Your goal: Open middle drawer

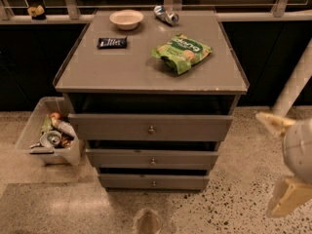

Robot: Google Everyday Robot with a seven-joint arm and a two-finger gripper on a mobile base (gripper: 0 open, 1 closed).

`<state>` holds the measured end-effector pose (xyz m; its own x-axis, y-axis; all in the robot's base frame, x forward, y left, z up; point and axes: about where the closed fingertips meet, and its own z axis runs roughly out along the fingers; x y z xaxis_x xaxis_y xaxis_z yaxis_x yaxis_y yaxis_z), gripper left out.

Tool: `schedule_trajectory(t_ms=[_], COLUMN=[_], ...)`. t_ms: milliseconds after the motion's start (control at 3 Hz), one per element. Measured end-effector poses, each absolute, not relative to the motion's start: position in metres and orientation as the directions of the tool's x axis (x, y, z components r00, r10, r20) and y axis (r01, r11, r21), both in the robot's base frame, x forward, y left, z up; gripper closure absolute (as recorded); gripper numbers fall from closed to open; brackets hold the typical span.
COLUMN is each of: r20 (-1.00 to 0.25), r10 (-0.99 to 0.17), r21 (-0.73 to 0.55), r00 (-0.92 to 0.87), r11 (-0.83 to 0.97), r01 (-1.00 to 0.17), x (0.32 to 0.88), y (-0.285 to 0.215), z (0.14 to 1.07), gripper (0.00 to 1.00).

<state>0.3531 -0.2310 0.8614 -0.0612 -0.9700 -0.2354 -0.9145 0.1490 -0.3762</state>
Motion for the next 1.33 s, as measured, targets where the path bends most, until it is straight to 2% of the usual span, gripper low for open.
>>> schedule_trajectory(t_ms=[333,1000,1333], r20=[-0.292,-0.352,-0.411], r10=[-0.954,-0.923,-0.901], r21=[-0.328,-0.059,0.038], r00=[-0.062,-0.152,-0.140], r11=[0.161,0.184,0.137], r01=[-0.931,-0.981,-0.990], x=[0.334,0.270,0.292], y=[-0.235,-0.225,-0.178], z=[0.766,0.539,0.447], gripper=[0.00,0.00,0.00])
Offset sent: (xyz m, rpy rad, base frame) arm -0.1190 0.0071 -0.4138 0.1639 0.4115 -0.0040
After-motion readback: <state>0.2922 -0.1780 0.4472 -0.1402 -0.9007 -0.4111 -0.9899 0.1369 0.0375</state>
